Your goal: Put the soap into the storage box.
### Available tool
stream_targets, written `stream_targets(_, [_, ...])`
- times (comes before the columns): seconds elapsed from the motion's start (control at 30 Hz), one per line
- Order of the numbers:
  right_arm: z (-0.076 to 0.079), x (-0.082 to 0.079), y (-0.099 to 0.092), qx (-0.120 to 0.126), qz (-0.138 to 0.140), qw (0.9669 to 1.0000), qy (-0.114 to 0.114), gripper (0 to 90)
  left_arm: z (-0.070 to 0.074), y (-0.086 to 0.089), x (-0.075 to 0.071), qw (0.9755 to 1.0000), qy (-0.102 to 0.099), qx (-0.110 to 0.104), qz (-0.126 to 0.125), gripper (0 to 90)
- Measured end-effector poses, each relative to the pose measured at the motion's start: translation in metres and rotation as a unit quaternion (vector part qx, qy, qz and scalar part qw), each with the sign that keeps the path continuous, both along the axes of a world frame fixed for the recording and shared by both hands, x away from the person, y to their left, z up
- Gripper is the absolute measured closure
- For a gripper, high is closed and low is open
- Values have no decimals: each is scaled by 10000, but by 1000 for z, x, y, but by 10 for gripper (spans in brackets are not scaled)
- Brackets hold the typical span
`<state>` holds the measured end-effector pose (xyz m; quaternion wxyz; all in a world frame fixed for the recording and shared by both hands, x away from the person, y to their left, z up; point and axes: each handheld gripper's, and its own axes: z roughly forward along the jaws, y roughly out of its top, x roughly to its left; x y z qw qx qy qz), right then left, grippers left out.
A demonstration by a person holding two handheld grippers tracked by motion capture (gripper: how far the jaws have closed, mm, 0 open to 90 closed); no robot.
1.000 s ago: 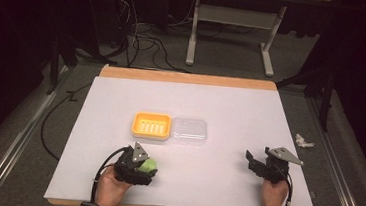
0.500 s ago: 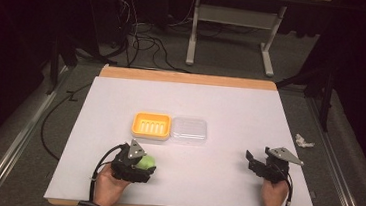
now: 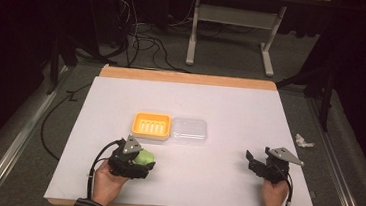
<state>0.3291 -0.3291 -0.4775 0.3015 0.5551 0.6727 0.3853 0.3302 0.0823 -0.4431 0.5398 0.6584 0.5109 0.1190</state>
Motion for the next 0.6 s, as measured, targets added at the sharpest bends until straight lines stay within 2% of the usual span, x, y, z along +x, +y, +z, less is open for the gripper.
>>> stream_targets(0.6, [0,0,0,11,-3,10000,-4,240,21,3,12,9998,-99,-183,12,276])
